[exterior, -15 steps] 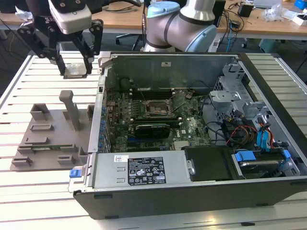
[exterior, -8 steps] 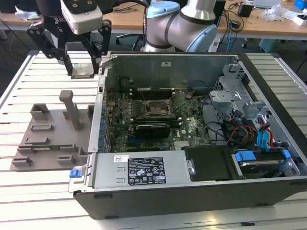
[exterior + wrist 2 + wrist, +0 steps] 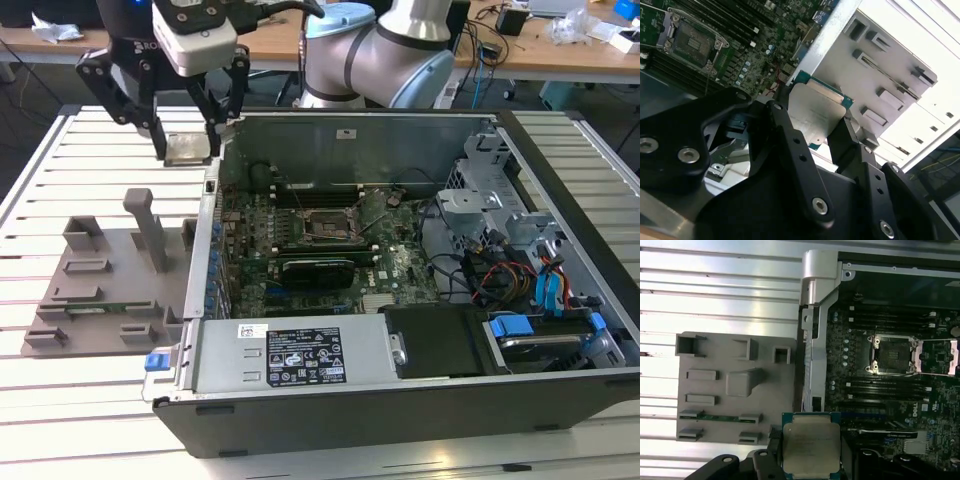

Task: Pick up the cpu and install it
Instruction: 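Pick up the cpu and move it towards the insertion slot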

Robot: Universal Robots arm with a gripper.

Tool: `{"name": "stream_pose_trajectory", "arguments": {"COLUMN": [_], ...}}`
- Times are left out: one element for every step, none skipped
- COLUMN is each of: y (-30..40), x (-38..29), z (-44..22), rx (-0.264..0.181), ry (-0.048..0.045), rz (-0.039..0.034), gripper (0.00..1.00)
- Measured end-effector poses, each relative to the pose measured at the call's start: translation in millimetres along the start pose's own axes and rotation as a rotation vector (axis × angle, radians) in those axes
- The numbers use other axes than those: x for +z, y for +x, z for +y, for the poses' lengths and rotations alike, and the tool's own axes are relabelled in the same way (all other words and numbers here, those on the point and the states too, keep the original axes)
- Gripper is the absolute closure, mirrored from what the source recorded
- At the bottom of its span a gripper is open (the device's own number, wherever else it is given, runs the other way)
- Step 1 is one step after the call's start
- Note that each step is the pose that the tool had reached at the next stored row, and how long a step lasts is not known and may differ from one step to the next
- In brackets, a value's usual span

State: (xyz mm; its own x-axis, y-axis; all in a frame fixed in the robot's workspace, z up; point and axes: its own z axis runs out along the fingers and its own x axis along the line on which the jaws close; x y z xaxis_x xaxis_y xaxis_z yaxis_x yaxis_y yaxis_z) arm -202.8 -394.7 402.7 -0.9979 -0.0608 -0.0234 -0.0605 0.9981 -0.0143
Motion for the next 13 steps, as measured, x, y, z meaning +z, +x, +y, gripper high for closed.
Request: {"name": "stream_pose_trajectory", "arguments": {"y": [-2.2,-3.4,-4.4,-6.0,-6.9,-7.8,-9.0,-10.0,-11.2,-11.8,-12.5,-13.2,-14.0], "x": [1.3,2.3,3.2,4.6,5.4,6.2,7.1,7.9,9.0,9.7,10.5,11.5,12.3], "z": [0.0,0.0,0.0,0.0,0.0,-0.1,-0.1,-0.1,-0.2,-0.2,-0.2,-0.2,-0.2], "rx": [0.0,0.0,0.0,0.0,0.0,0.0,0.0,0.0,0.0,0.0,0.0,0.0,0.0], "ry": [0.0002,0.0005,0.0006,0.0008,0.0009,0.001,0.0012,0.0014,0.0015,0.0016,0.0017,0.0017,0.0018], "rz": [0.0008,0.0011,0.0015,0.0018,0.0021,0.0022,0.0023,0.0025,0.0027,0.0028,0.0028,0.0029,0.003], "gripper": [0.45,0.45,0.45,0.45,0.45,0.45,0.45,0.45,0.45,0.45,0.45,0.45,0.45]}}
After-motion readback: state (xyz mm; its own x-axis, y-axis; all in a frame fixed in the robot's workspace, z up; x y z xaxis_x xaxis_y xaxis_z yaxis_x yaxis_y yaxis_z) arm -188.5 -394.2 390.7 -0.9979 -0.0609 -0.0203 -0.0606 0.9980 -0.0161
